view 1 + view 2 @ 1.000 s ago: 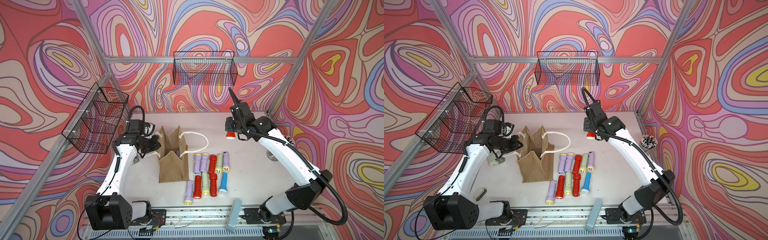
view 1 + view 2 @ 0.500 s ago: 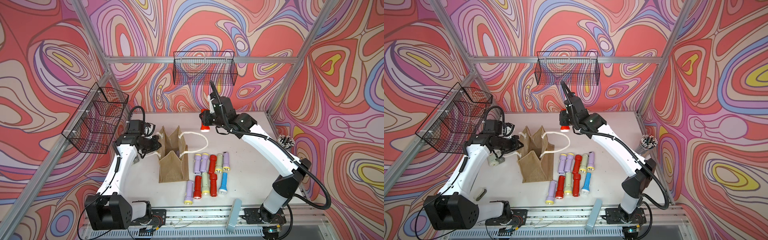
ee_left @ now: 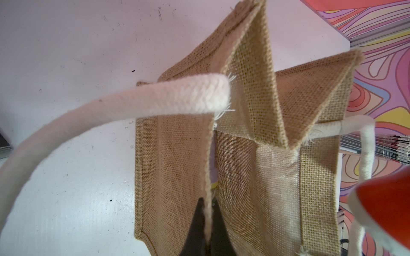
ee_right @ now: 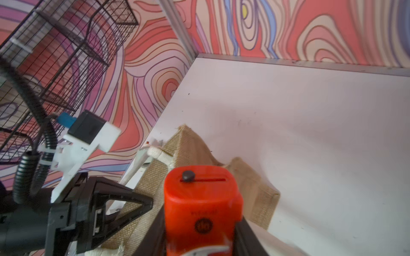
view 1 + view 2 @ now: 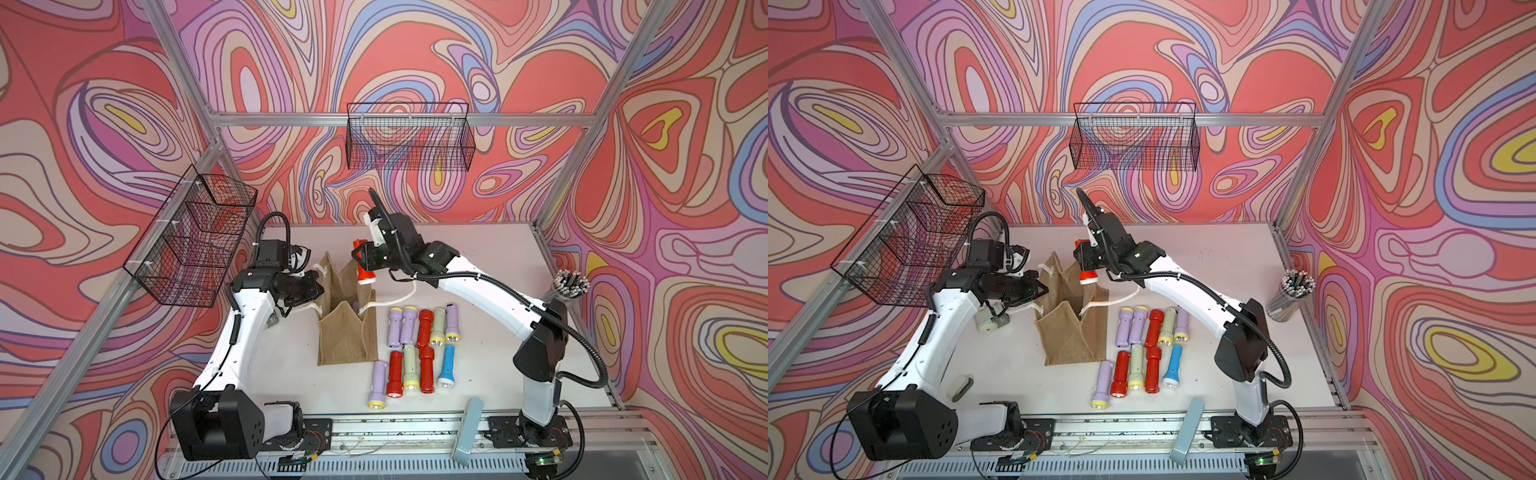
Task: Put the flashlights into the tote bags
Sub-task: Place the flashlight in the canvas bag.
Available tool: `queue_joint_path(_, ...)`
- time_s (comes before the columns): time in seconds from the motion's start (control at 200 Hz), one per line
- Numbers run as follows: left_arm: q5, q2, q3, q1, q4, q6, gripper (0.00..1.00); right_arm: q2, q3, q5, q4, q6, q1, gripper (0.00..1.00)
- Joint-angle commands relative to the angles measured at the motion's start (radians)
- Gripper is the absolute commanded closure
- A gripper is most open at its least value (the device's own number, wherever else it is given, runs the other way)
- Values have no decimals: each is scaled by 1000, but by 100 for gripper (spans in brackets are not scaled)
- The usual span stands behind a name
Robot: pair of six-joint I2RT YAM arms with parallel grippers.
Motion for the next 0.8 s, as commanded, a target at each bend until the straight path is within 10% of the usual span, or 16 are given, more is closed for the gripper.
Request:
queue_joint_path(0.0,17,-10,-19,-5,11,8,100,16,29,-41,116,-1,40,96)
queue_joint_path(0.796,22,-12,1,-5,-6,19,100,194,-14,-22,18,-92,91,96)
